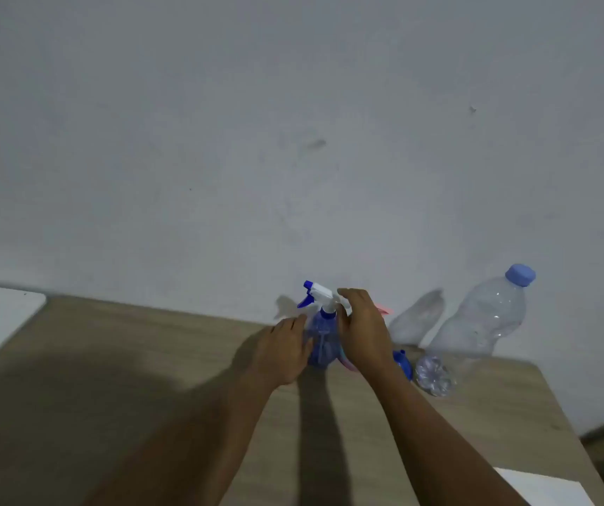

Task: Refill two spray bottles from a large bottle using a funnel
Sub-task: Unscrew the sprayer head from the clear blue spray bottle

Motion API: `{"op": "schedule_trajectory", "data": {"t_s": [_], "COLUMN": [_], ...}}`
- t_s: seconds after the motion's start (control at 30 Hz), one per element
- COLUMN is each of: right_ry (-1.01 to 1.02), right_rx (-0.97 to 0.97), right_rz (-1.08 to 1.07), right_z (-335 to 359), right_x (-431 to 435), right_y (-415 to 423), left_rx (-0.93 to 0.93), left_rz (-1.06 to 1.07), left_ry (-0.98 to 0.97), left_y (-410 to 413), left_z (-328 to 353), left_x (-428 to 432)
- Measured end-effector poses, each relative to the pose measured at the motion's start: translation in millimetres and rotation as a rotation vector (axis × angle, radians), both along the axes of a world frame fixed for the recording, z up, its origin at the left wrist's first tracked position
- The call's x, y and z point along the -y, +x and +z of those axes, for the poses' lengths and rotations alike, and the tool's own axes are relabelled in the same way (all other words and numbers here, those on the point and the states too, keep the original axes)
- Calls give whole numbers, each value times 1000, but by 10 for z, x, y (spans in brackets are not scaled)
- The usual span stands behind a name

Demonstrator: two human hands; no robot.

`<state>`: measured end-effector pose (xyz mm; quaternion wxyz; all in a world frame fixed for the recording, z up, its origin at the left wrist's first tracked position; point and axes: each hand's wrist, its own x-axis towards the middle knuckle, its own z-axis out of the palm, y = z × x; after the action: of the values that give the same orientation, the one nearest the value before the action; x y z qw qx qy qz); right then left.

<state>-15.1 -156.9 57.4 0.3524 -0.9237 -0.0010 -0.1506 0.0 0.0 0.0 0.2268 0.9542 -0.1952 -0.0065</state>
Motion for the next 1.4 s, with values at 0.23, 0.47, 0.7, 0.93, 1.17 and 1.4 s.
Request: {"op": "schedule_trajectory", "data": {"t_s": [0.23, 0.47, 0.7, 0.93, 1.17, 1.4], "right_ry": [-100, 20, 236, 479, 587, 615], "right_rx": [-146, -88, 14, 66, 112, -15], "right_rz": [31, 25, 78, 144, 156, 432], "right_z": [60, 53, 634, 1636, 2324, 2460], "right_x": [-44, -114, -33, 45, 151, 319], "right_y": [194, 54, -236, -532, -950, -1400], "left_rx": [17, 37, -116, -108, -92, -78], "left_rz": [-7, -25, -16, -111, -227, -232], "left_ry": [-9, -60, -416, -688, -774, -853], "left_y": [168, 32, -523, -1059, -1449, -1762], "left_z": [-163, -184, 390, 1045, 1641, 1849], "left_x": [39, -138, -267, -189, -69, -69]}}
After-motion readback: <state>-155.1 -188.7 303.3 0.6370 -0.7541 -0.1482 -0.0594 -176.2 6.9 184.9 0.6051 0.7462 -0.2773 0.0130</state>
